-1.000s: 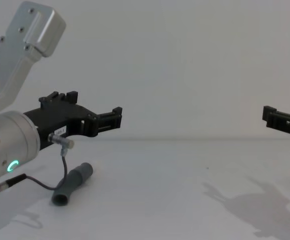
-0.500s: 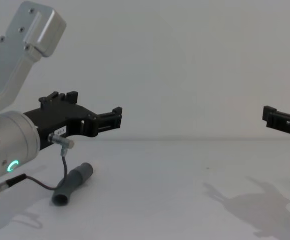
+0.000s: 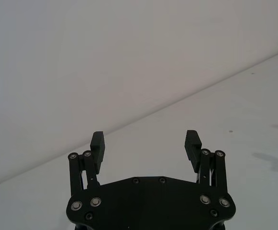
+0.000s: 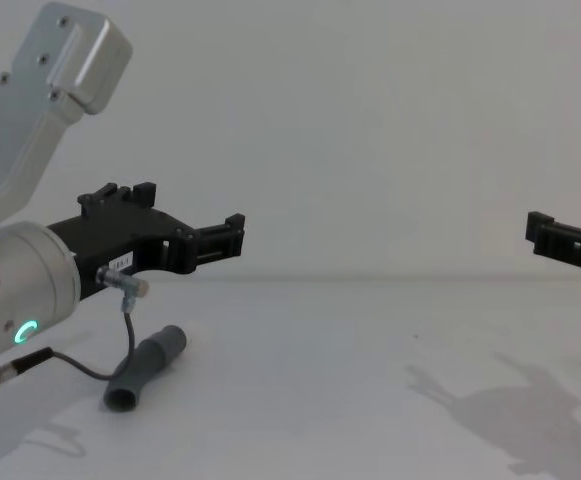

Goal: Use both hands to pick up one end of the pipe from the table, align the ends, and insert them.

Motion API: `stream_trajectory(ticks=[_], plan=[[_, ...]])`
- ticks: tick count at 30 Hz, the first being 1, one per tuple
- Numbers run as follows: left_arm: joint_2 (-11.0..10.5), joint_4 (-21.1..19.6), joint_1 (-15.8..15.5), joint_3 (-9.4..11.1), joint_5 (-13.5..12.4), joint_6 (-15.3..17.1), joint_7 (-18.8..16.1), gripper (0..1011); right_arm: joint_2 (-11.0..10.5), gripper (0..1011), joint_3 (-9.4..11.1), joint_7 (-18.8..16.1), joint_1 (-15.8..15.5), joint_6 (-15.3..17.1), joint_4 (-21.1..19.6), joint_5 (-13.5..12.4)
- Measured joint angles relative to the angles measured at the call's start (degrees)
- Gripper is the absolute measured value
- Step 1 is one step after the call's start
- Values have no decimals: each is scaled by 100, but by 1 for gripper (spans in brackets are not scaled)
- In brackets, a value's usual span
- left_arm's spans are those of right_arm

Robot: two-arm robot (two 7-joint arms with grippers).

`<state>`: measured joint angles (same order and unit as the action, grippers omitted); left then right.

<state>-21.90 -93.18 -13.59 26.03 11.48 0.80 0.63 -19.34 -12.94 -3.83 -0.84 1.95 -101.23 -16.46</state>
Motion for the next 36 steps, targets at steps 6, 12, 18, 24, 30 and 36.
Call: stream_trajectory(ticks=[6,12,18,24,30,36], plan=[[0,0,0,0,0,0,0,1001,0,1001,0,0,0,0,0,0],[1,0,0,0,0,0,0,1001,0,1002,0,0,0,0,0,0],[2,-15,14,-14,-2,30,-8,1001,0,1002,0,0,0,0,0,0],[-6,-143,89,-85,26,269,-53,1001,0,1002,0,0,0,0,0,0],[-35,-345,200,-178,109,659,-115,1001,0,1002,0,0,0,0,0,0],[-69,-685,367,-332,231,1358,-262,1001,0,1002,0,0,0,0,0,0]])
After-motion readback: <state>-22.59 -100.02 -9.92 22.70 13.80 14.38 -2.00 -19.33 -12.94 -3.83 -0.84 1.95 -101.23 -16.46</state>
